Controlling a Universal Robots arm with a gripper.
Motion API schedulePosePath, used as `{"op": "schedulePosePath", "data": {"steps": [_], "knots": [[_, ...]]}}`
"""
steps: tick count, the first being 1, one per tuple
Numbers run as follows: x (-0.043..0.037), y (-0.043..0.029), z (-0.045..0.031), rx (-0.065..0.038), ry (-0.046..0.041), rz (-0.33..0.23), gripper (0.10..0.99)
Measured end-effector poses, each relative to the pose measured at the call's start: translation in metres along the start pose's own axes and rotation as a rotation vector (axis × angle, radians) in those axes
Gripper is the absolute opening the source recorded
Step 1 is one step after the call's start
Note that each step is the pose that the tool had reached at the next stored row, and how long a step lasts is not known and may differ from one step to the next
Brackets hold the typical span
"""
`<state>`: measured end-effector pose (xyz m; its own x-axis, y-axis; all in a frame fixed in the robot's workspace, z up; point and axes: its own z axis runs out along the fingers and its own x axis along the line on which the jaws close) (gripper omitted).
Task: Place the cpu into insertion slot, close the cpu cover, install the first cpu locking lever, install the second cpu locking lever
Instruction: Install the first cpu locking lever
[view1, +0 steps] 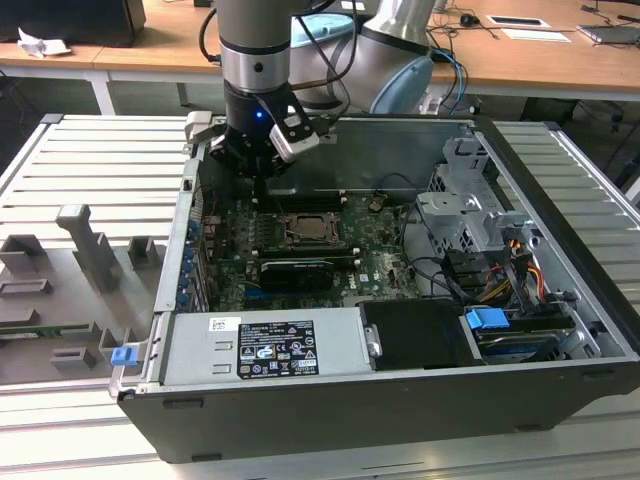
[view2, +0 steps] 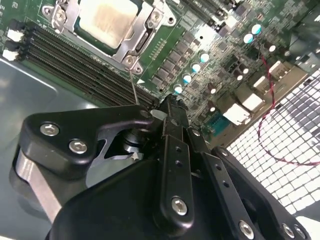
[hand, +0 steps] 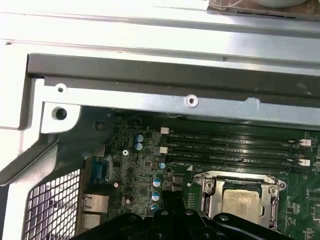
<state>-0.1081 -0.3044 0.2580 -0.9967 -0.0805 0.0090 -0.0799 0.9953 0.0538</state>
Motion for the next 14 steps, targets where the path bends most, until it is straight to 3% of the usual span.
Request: {"op": "schedulePosePath", "data": {"steps": [6,14], "knots": [[-0.0021,0.0089,0.0008,0.000,0.0000,0.001,0.106],[-0.0302,0.0069,0.0024,0.000,-0.0003,0.005,0.106]]}}
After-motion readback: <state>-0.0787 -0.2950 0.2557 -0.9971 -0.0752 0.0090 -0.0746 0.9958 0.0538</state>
